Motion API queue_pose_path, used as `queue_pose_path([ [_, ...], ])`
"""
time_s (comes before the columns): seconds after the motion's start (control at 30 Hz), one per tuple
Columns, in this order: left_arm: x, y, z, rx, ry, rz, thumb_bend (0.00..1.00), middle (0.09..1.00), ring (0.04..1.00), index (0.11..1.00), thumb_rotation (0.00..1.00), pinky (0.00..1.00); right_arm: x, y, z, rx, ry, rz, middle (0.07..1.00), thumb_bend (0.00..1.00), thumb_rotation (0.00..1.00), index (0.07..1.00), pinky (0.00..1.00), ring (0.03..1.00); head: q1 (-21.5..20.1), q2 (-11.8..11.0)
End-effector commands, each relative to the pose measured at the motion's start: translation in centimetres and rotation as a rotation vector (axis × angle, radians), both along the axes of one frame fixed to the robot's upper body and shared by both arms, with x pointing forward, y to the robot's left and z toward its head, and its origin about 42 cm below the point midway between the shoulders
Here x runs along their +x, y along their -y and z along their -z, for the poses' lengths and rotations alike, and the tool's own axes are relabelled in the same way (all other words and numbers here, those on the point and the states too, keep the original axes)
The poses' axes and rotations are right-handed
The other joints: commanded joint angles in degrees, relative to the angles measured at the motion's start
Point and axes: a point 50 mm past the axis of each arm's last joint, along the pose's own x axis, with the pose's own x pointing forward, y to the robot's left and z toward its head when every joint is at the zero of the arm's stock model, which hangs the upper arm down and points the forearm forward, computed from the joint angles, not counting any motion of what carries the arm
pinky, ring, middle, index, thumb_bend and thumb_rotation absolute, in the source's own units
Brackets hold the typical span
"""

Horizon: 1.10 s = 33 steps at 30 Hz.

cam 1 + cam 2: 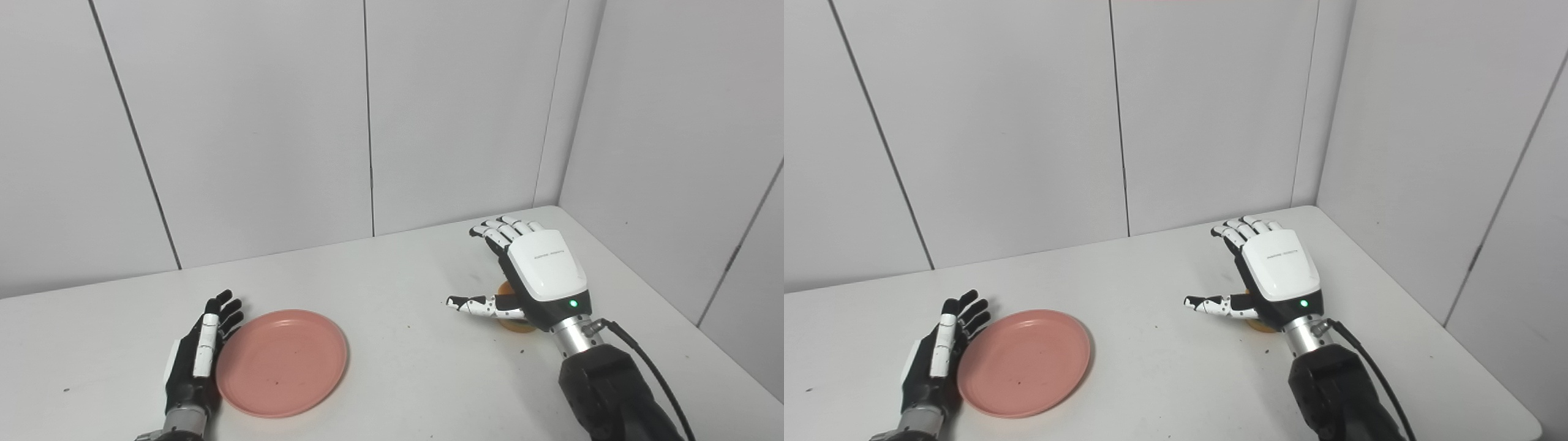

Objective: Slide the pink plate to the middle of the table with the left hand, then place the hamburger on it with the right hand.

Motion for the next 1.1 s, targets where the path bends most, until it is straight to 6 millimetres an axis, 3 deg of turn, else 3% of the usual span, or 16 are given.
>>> queue_pose_path([
  [0.0,0.9,0.1,-1.6,0.013,0.051,0.013,0.84,0.858,0.872,0.836,0.88,0.86,1.1,0.6,-2.2,-0.002,0.057,0.033,0.771,0.86,0.9,0.746,0.76,0.786,0.0,0.1],
  [0.3,0.8,0.0,-1.6,0.007,0.051,0.012,0.85,0.863,0.879,0.838,0.88,0.87,2.8,2.2,-0.8,0.031,-0.015,0.082,0.77,0.83,0.89,0.758,0.77,0.783,0.3,0.2],
  [0.53,0.8,0.2,-1.6,0.007,0.047,0.01,0.85,0.863,0.877,0.835,0.88,0.86,4.0,2.9,0.0,0.036,-0.061,0.117,0.772,0.82,0.87,0.757,0.73,0.77,0.6,0.2],
  [1.07,0.6,0.0,-1.7,0.011,0.048,0.007,0.84,0.864,0.875,0.836,0.88,0.85,5.3,4.6,1.9,0.047,-0.158,0.179,0.78,0.83,0.85,0.752,0.73,0.776,1.2,0.8],
])
